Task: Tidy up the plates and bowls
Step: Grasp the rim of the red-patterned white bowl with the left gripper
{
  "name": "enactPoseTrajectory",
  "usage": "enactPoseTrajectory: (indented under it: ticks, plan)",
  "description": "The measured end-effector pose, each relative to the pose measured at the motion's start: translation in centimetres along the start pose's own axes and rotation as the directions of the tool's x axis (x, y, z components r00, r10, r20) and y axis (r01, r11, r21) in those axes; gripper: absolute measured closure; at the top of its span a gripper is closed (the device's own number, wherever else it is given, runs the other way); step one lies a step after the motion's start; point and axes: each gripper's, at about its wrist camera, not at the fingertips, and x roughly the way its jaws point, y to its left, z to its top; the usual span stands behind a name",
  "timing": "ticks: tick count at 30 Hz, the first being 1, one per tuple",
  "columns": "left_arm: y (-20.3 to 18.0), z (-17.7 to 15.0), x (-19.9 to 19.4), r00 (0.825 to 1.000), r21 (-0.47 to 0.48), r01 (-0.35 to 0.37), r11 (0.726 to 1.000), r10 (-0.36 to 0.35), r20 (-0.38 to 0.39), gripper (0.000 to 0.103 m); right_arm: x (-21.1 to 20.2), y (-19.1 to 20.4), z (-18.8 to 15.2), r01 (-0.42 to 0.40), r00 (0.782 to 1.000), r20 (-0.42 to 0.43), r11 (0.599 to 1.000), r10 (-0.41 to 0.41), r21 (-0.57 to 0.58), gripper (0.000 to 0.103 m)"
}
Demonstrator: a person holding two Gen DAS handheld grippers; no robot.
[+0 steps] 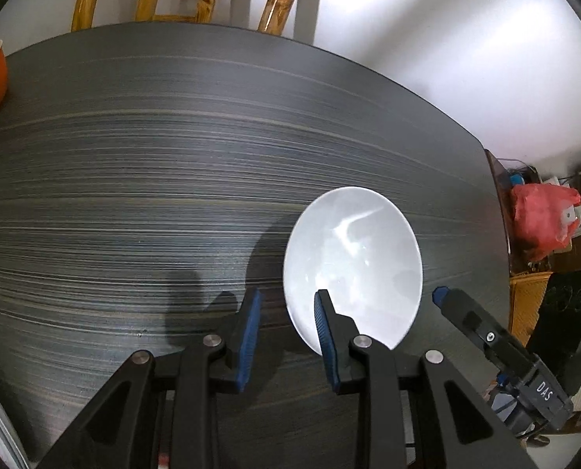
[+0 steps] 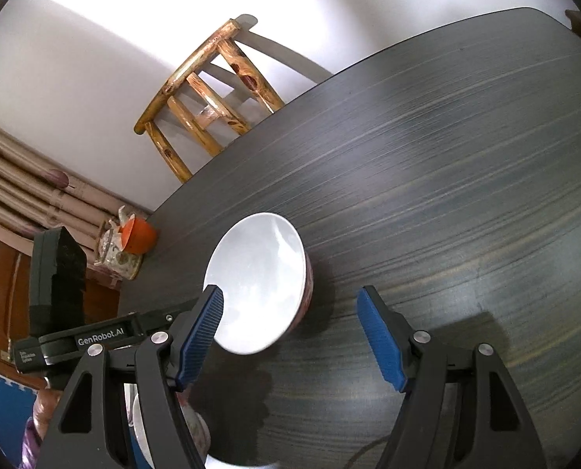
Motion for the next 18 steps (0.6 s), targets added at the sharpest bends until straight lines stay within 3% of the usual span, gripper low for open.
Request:
enactPoseTrajectory:
  ticks: [13,16,18]
  plan:
    - [-0.1,1.0,2.1,1.0,0.033,0.027,0.999,-0.027,-0.008,0.074,4.4,-1.0,1.1,0.027,0.995,-0.093,1.0,-0.028,-0.014,0.037]
    - [-0.4,1.0,2.8,1.0,0.063,0.003,0.998,-0.002,-0.022,0.075,5.0,-1.0,1.3,0.05,0.993,-0.105,0.998,-0.054,-0.042,0.051]
    - [-1.0,0.9,3.1,1.0,0.102,-0.022,0.994,0.024,-0.012,0.093,5.5,-1.0,1.4,0.06,0.991,-0.119,0.996,-0.067,-0.063,0.068]
